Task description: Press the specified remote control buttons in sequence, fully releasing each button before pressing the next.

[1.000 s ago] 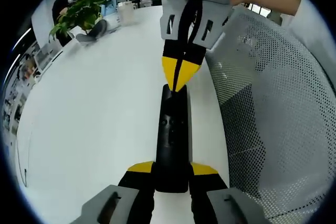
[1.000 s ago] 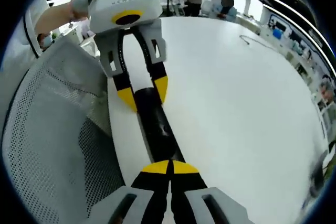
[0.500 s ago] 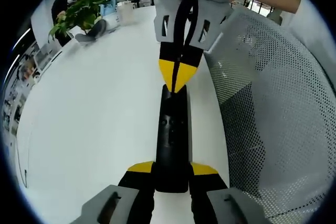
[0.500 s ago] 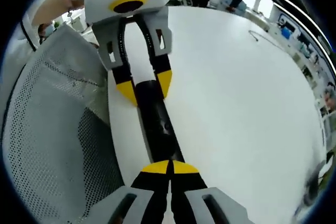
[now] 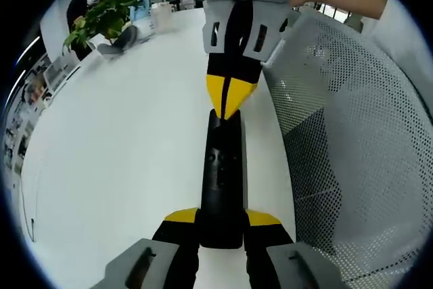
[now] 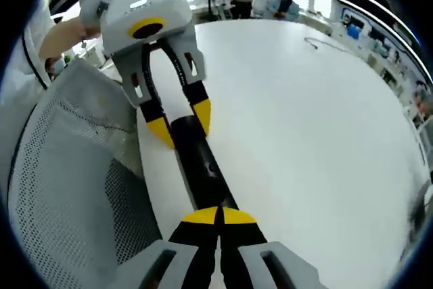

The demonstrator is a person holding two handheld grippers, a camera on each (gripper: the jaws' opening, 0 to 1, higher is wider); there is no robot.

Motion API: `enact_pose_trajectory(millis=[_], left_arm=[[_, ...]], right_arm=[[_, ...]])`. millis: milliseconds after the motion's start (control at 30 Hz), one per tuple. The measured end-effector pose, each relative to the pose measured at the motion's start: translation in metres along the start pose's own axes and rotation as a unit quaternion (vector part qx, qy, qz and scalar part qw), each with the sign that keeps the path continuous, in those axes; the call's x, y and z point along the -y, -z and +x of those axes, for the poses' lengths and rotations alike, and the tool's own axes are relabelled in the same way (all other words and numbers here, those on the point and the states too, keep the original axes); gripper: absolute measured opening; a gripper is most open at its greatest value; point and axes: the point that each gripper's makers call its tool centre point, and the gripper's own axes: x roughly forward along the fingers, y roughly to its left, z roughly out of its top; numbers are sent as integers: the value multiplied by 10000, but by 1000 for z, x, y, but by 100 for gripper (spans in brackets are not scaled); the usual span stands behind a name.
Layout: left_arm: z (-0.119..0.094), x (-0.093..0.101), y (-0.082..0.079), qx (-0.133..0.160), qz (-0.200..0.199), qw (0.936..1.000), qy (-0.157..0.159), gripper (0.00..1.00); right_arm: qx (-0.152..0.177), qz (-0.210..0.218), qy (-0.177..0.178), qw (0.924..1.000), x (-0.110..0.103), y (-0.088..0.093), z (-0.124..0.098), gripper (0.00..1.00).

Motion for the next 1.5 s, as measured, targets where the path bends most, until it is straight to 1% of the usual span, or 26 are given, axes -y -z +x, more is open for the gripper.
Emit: enact_pose_trajectory(millis=[167, 333, 467, 600, 733, 867, 1000, 1067, 1133, 1167, 1200, 1333, 1400, 1467, 1500], left_arm=[[0, 0, 0, 12, -15, 10000, -3, 24], [0, 0, 0, 22, -20, 10000, -11, 24], [0, -1, 0, 24, -22, 10000, -8, 24], [0, -1, 0, 39, -30, 10000, -9, 24], [0, -1, 0, 52, -48, 10000, -16, 24], [0, -1, 0, 59, -62, 10000, -2, 24], [0, -1, 0, 57, -44, 10000, -2, 24], [0, -1, 0, 63, -57, 10000, -1, 24], [0, -1, 0, 74, -56, 10000, -1, 24], [0, -1, 0, 82, -57, 9999, -5, 24], [0, -1, 0, 92, -53, 9999, -10, 24], [0, -1, 0, 155, -60, 9999, -11, 24], [0, -1, 0, 164, -63, 9998, -12, 24], [0, -1, -1, 163, -51, 9999, -15, 24], [0, -1, -1, 168, -46, 9998, -23, 24]], right_arm=[[-96, -301, -63, 9995, -7, -7, 7, 0], [-316, -679, 78, 9972, -2, -6, 6, 0], [-454, -796, 49, 9958, -2, -2, 8, 0], [-527, -966, 25, 9939, -1, -3, 8, 0], [-652, -887, -143, 9938, 0, -5, 9, 0], [-873, -1057, -295, 9901, -1, -4, 10, 0], [-1019, -1424, -199, 9844, -2, -3, 10, 0], [-992, -1628, -161, 9815, -3, -3, 10, 0], [-911, -1592, -144, 9829, -3, -1, 9, 0], [-789, -1559, -123, 9845, -2, -2, 9, 0], [-673, -1371, -105, 9882, -2, -2, 8, 0], [-400, -1200, -123, 9919, -1, -2, 7, 0], [-238, -980, -180, 9947, -3, -3, 6, 0], [-245, -1003, -212, 9944, -4, -2, 5, 1], [-274, -1145, -65, 9930, -1, -3, 6, 4]])
